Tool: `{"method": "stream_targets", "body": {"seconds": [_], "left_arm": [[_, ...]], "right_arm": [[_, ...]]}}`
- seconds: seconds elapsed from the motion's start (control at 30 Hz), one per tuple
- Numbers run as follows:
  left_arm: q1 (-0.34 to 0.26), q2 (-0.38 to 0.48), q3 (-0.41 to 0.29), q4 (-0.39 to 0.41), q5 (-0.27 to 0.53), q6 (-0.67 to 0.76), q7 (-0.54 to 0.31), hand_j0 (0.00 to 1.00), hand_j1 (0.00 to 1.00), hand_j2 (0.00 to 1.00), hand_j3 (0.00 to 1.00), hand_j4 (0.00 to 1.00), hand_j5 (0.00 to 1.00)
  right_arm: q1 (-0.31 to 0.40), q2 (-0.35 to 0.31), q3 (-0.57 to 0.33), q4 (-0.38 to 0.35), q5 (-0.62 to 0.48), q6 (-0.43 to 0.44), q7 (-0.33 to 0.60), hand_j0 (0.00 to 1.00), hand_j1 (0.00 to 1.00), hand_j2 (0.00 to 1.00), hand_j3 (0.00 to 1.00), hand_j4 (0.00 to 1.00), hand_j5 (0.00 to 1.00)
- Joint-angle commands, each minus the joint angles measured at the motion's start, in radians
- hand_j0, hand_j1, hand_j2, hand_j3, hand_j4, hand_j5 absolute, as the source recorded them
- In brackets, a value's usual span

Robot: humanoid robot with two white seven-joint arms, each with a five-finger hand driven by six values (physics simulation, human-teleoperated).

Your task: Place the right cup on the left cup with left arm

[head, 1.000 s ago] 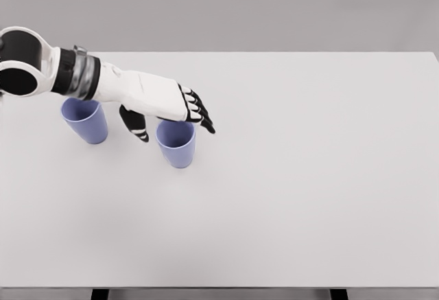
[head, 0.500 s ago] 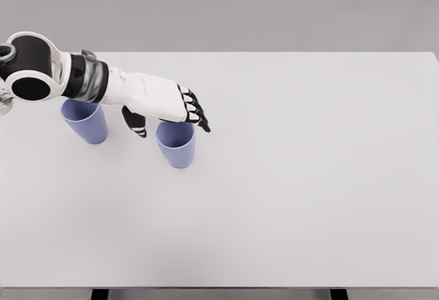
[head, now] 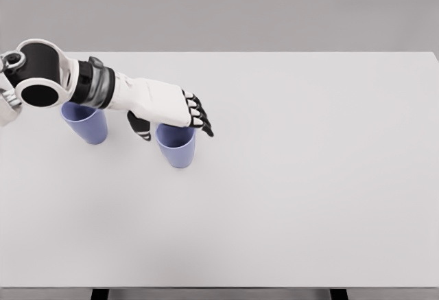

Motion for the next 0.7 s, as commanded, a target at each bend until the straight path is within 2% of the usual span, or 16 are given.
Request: {"method": "stream_targets", "body": {"seconds": [0.0, 0.07, 0.2, 0.67], "left_arm": [[0.0, -0.006, 0.007, 0.003, 0.002, 0.002, 0.0, 0.98, 0.98, 0.98, 0.98, 0.98, 0.98], [0.002, -0.006, 0.006, 0.003, 0.002, 0.002, 0.0, 0.98, 0.98, 0.98, 0.98, 0.98, 0.98], [0.044, -0.005, 0.033, 0.004, -0.006, 0.002, 0.0, 0.98, 0.98, 0.98, 0.98, 0.98, 0.98], [0.054, -0.023, 0.037, 0.02, -0.021, 0.004, 0.0, 0.98, 0.98, 0.98, 0.98, 0.98, 0.98]], "right_arm": [[0.0, 0.0, 0.0, 0.001, 0.0, 0.0, 0.0, 1.0, 1.0, 1.0, 1.0, 1.0, 1.0], [0.0, 0.0, 0.0, -0.001, 0.0, 0.001, 0.0, 1.0, 1.0, 1.0, 1.0, 1.0, 1.0], [0.0, 0.0, 0.0, 0.001, 0.0, 0.0, 0.0, 1.0, 1.0, 1.0, 1.0, 1.0, 1.0], [0.0, 0.0, 0.0, 0.001, 0.0, 0.0, 0.0, 1.0, 1.0, 1.0, 1.0, 1.0, 1.0]]}}
